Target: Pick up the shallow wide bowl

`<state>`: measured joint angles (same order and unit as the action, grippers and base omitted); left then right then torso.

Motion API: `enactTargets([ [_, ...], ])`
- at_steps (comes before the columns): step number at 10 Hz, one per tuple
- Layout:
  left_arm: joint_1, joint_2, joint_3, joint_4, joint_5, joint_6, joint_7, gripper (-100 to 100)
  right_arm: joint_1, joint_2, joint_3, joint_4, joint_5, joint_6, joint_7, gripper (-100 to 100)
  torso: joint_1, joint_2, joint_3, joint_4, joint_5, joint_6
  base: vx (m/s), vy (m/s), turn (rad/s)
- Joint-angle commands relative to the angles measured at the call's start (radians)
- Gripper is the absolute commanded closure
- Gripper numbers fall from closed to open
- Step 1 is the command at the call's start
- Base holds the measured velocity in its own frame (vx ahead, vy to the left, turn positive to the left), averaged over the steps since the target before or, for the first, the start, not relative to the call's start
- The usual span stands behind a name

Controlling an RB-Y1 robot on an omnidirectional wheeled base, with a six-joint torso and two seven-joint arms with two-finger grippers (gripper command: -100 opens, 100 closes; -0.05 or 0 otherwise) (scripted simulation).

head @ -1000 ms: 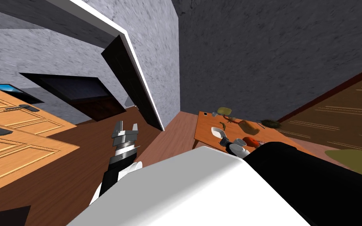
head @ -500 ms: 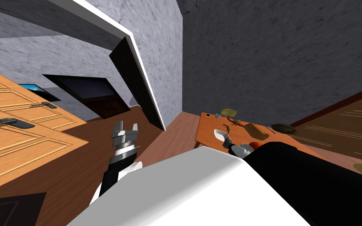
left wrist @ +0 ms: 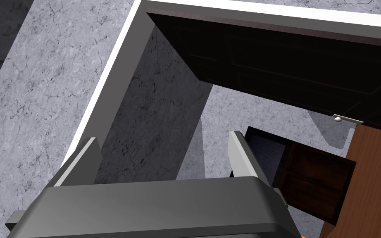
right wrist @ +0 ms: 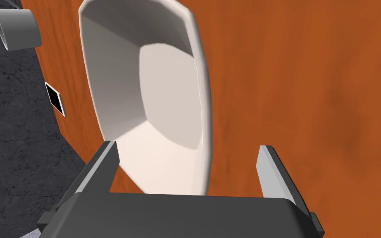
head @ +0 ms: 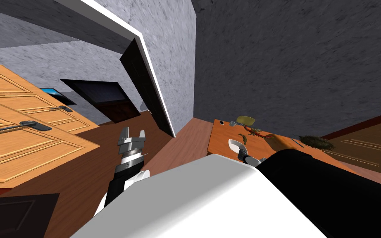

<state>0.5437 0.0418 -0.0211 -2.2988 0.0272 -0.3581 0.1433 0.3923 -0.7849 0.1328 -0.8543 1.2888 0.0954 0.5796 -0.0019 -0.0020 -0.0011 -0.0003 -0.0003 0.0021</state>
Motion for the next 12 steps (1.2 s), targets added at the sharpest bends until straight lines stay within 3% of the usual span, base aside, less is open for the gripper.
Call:
enactTargets([
  [1,0.0,0.0,0.0,0.0,0.0,0.0,0.0,0,0.0,0.0,0.0,0.0,0.0,0.0,0.0,-100,0.0,0.0,0.0,0.0,0.0,0.0,0.006,-0.005,-0.003],
  [2,0.0,0.0,0.0,0.0,0.0,0.0,0.0,0,0.001,-0.001,0.003,-0.001,-0.005,0.003,0.004,0,0.001,0.001,0.001,0.0,0.0,0.0,0.0,0.0,0.0],
  [3,0.0,0.0,0.0,0.0,0.0,0.0,0.0,0,-0.009,0.027,0.011,0.008,0.0,0.027,0.011,-100,0.001,0.002,0.001,0.0,0.0,0.0,0.007,-0.071,0.046],
  [4,0.0,0.0,0.0,0.0,0.0,0.0,0.0,0,-0.009,0.027,-0.01,0.008,0.062,0.027,0.011,-100,-0.003,0.001,0.001,0.0,-0.001,0.0,0.019,-0.093,0.034],
  [5,0.0,0.0,0.0,0.0,0.0,0.0,0.0,0,-0.009,0.027,0.002,0.008,0.064,0.027,0.011,-100,-0.004,0.001,0.001,0.0,-0.001,0.0,0.016,-0.053,0.003],
  [8,0.0,0.0,0.0,0.0,0.0,0.0,0.0,0,-0.009,0.027,0.011,0.008,0.0,0.027,0.011,-100,0.001,0.002,0.001,0.0,0.0,0.0,0.001,0.002,-0.004],
  [9,0.0,0.0,0.0,0.0,0.0,0.0,0.0,0,-0.01,0.028,0.009,0.009,0.018,0.026,0.006,-100,0.002,0.002,0.001,0.0,0.0,0.0,0.0,0.0,0.0],
  [10,0.0,0.0,0.0,0.0,0.0,0.0,0.0,0,-0.01,0.028,0.009,0.009,0.015,0.026,0.007,100,0.002,0.002,0.001,0.001,0.0,0.0,0.0,0.0,0.0],
  [12,0.0,0.0,0.0,0.0,0.0,0.0,0.0,0,-0.009,0.029,0.01,0.01,0.015,0.025,0.007,100,0.002,0.002,0.001,0.001,0.001,-0.001,0.0,0.0,0.0],
])
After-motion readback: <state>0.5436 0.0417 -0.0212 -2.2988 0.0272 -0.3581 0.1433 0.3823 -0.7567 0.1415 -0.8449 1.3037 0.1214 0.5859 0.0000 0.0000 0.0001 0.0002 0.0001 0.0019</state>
